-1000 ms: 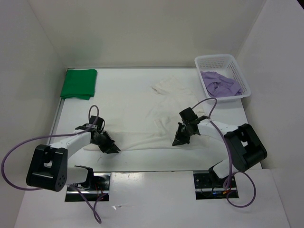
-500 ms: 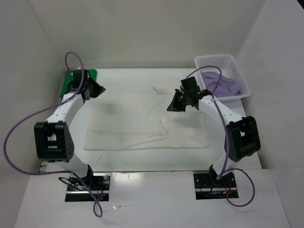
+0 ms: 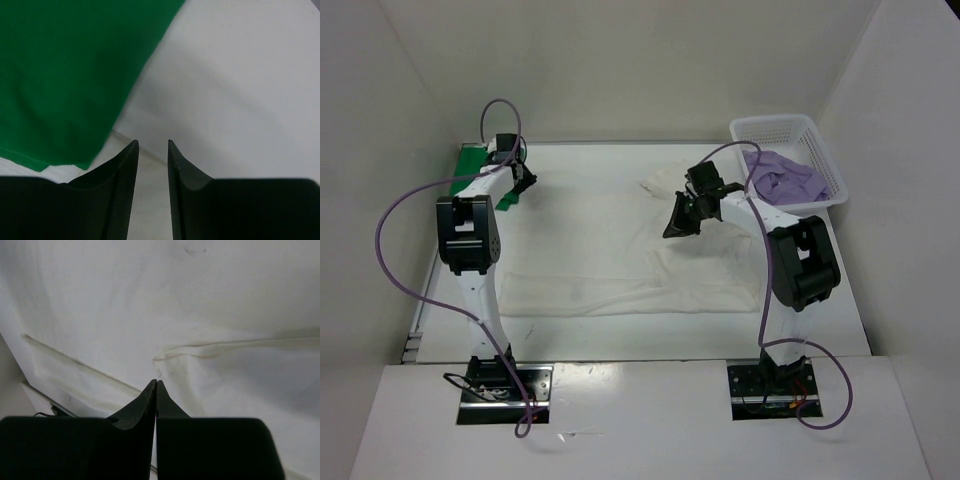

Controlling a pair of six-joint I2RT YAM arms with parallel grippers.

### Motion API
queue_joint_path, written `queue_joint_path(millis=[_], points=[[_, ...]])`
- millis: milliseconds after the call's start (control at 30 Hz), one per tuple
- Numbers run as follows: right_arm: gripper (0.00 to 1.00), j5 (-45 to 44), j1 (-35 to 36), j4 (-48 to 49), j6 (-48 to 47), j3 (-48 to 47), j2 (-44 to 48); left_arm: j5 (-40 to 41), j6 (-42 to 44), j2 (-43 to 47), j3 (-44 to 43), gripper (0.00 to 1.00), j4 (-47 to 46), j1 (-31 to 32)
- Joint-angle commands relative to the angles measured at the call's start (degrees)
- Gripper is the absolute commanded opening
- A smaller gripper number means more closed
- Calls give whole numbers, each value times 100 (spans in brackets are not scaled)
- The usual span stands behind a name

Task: Fold and stack the t-shirts
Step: Grap the side of the flattened tshirt furthest away from the robot with both arms

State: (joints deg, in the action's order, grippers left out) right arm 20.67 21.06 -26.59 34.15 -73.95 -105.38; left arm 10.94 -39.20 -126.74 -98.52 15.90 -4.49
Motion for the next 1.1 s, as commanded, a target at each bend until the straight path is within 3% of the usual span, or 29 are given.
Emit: queue_joint_path(millis=[0,267,433,533,667,867,1000,1067], points=[[4,122,-58,189,-190,-453,-9,418,360,-263,-449,38,317,-34],[6,175,-225,136,-242,-699,-184,698,475,-316,-449,42,370,-34],[7,227,-225,136,-295,-761,-368,699,475,-246,-274,50,292,-34],[7,227,-225,136,-295,-761,-430,646,475,-246,-273,48,291,-34],[10,227,-278,136,-295,-1005,-562,585,536,-308,-220,40,291,-34],[28,175,-611,67,-295,-1936,-1123,585,536,-308,-97,33,291,-34],[33,175,-901,66,-190,-2544,-1527,646,598,-141,43,43,291,-34],[34,175,-955,66,-119,-2947,-1730,699,598,-141,43,43,239,-34]])
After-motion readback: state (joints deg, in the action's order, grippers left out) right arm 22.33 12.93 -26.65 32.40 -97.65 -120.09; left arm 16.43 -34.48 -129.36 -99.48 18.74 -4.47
